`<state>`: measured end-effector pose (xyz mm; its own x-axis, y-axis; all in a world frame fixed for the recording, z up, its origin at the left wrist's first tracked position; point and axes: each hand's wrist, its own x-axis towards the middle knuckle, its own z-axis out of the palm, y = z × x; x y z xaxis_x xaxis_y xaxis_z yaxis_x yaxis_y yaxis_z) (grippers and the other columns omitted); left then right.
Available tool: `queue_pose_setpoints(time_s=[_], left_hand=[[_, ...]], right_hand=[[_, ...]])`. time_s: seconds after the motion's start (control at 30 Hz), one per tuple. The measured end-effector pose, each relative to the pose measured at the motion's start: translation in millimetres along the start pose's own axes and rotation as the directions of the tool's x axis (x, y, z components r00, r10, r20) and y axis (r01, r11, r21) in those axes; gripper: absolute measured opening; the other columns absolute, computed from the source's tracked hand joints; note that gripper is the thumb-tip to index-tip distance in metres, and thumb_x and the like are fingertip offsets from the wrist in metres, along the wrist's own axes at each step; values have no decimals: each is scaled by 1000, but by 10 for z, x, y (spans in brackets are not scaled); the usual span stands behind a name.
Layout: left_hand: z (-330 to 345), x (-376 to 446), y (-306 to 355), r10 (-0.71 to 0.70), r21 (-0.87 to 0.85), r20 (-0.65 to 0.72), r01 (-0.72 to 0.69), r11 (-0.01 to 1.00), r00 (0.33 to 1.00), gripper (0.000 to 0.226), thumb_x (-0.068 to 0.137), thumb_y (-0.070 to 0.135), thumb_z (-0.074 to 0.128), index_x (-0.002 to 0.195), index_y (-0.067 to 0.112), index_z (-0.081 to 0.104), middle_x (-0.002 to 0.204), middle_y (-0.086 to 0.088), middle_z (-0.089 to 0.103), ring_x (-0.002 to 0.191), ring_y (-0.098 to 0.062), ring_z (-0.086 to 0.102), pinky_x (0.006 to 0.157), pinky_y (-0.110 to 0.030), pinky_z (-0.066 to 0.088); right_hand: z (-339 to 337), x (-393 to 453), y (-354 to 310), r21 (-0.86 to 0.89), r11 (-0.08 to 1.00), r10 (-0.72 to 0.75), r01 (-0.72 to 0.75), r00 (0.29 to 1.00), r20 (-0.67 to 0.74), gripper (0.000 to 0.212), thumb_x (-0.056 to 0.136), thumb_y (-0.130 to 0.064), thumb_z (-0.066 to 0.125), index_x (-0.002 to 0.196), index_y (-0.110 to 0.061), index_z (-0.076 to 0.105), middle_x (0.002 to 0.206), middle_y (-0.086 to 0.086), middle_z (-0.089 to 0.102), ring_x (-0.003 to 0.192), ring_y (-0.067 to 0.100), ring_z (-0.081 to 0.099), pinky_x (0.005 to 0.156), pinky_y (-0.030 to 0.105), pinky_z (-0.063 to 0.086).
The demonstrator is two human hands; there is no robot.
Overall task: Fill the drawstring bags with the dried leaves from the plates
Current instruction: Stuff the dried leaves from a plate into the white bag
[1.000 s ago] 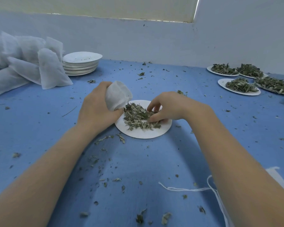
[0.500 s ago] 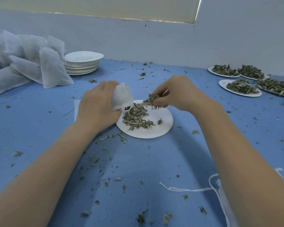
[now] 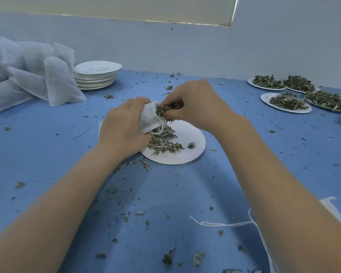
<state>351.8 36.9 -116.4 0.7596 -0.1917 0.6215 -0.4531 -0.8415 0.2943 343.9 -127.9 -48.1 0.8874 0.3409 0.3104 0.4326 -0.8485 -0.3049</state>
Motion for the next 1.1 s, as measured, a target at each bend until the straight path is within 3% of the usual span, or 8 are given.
queue_pose_setpoints(time_s=[0.13, 0.27, 0.4, 0.5, 0.6, 0.77, 0.93, 1.1], left_hand=[[-1, -1, -11, -73, -71, -19, 72, 995, 997, 57, 69, 16, 71, 122, 15, 51, 114, -8, 58, 98, -34, 53, 79, -36, 38], [-14, 7, -20, -70, -43, -32, 69, 997, 997, 57, 69, 17, 71, 122, 15, 51, 115, -9, 58, 98, -35, 53, 79, -37, 38], [22, 16, 32, 0, 69, -43, 3, 998, 999, 52, 68, 13, 72, 116, 8, 54, 102, -16, 60, 86, -38, 55, 73, -37, 36], [26, 17, 59, -34, 9, -57, 34, 999, 998, 44, 71, 19, 69, 111, 7, 55, 95, -13, 59, 82, -35, 55, 69, -35, 36], [-3, 16, 65, -96, -146, -55, 87, 985, 994, 45, 69, 27, 67, 110, 12, 55, 91, -1, 56, 84, -28, 54, 68, -32, 38], [-56, 8, 90, -104, -235, -50, 89, 968, 993, 52, 67, 36, 70, 114, 19, 56, 93, 8, 56, 87, -22, 55, 71, -34, 44], [-40, 7, 121, -75, -177, -40, 67, 982, 996, 54, 68, 36, 70, 116, 15, 55, 99, -3, 63, 89, -30, 58, 73, -39, 46], [-47, 22, 49, -47, -98, -34, 44, 994, 998, 52, 69, 27, 71, 117, 15, 55, 102, -6, 63, 88, -35, 57, 71, -37, 43]], right_hand=[[-31, 4, 20, -90, 996, 0, -5, 998, -60, 17, 85, -17, 63, 96, -21, 75, 88, 2, 72, 82, 18, 63, 69, 17, 40], [-57, 2, -1, -141, 990, -20, 4, 994, -110, 19, 86, -18, 59, 97, -18, 74, 88, 2, 72, 80, 19, 62, 66, 3, 32], [22, 13, -118, -168, 983, -90, 79, 994, -61, 16, 84, -16, 58, 89, -12, 73, 66, 5, 55, 62, 15, 34, 50, 19, 27], [22, -22, -142, 101, 990, -96, 95, 995, 1, 16, 84, -18, 64, 93, -9, 73, 83, 12, 68, 65, 19, 45, 61, 21, 38], [-32, -98, -140, 355, 934, -97, 50, 989, 115, 23, 86, -14, 62, 106, -22, 72, 99, 7, 71, 96, 23, 61, 86, 32, 46], [29, -62, -153, 324, 946, -38, 20, 998, 48, 29, 87, -6, 56, 86, -31, 70, 84, 2, 71, 81, 17, 63, 79, 25, 50], [208, -14, -187, 249, 969, 38, -6, 991, -125, 20, 79, -1, 57, 88, -6, 73, 89, 11, 72, 90, 26, 64, 78, 34, 47], [115, -66, -139, 373, 928, -66, 12, 989, 134, 26, 87, -2, 52, 98, -15, 72, 93, 4, 72, 86, 12, 63, 82, 26, 48]])
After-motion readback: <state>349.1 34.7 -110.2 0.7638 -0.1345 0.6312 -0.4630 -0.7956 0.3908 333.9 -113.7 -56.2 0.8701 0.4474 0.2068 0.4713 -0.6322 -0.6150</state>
